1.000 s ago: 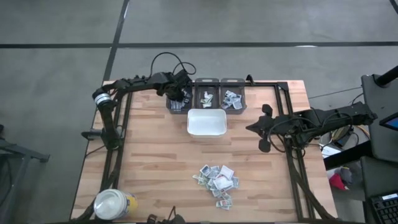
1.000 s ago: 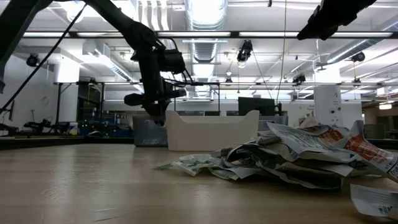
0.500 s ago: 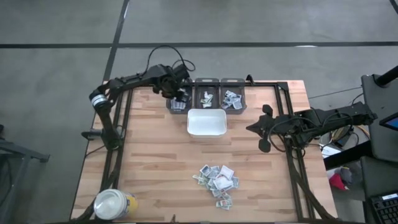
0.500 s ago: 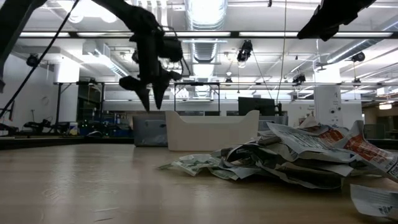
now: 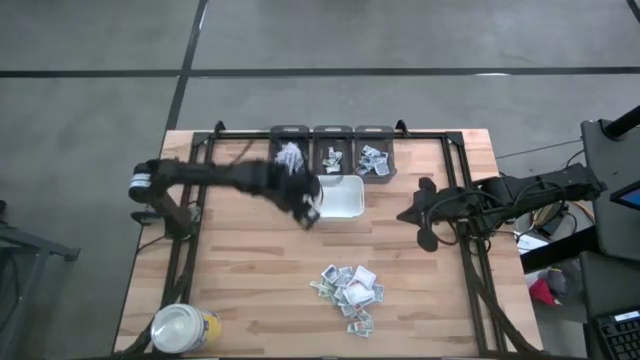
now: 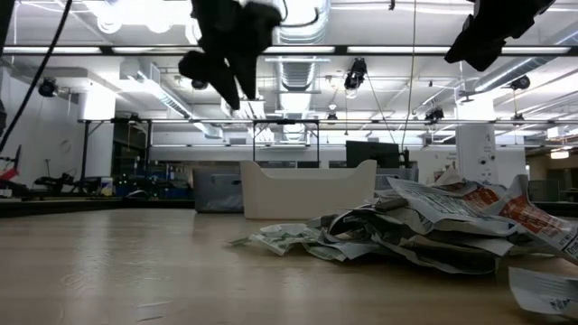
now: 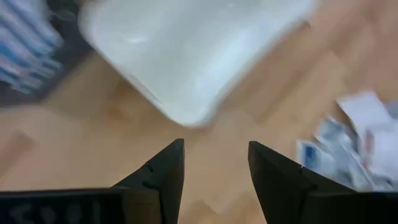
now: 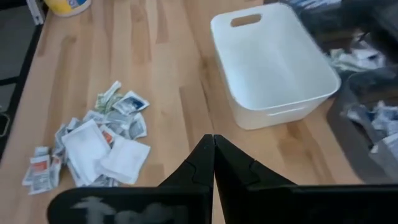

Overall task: Pick & Place First Aid Supplies
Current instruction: Put the white alcohol pad into the right black bin

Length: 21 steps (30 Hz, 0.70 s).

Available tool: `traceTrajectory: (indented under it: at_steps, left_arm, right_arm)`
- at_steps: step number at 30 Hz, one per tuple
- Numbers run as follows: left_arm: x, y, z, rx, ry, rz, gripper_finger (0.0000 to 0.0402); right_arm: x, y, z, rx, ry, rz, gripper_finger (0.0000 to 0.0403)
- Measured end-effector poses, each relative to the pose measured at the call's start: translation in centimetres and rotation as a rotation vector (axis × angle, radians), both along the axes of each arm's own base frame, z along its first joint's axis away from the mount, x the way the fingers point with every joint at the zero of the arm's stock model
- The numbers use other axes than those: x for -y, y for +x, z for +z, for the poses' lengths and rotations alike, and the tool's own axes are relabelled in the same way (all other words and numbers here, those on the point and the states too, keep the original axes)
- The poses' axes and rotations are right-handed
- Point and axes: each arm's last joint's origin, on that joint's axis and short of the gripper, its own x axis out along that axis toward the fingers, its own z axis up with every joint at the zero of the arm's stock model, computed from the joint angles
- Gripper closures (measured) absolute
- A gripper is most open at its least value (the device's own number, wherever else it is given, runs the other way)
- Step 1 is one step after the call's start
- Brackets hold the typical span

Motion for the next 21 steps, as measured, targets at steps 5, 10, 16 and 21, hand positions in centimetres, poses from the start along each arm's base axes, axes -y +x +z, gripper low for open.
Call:
traceTrajectory:
  at_steps: [5,10,16,21]
  left_arm:
    - [6.4,1.2,-0.6,0.108,0.028,-0.14,0.0231]
    - [11.6,2.8,-2.4,0.297,0.034,-0.293,0.0231]
    - [13.5,4.7,-5.8,0.307,0.021,-0.315,0.0232]
    - [13.3,5.7,-8.3,0.238,0.034,-0.305,0.0232]
  right_arm:
    - [-0.2,0.4,-0.4,-0.025,0.029,0.019,0.0394]
    - [-0.3,0.9,-0.9,-0.056,0.021,0.019,0.0394]
    - [-0.4,1.4,-1.4,-0.086,0.003,0.029,0.0394]
    - [-0.4,1.5,-1.6,-0.099,-0.028,0.054,0.0394]
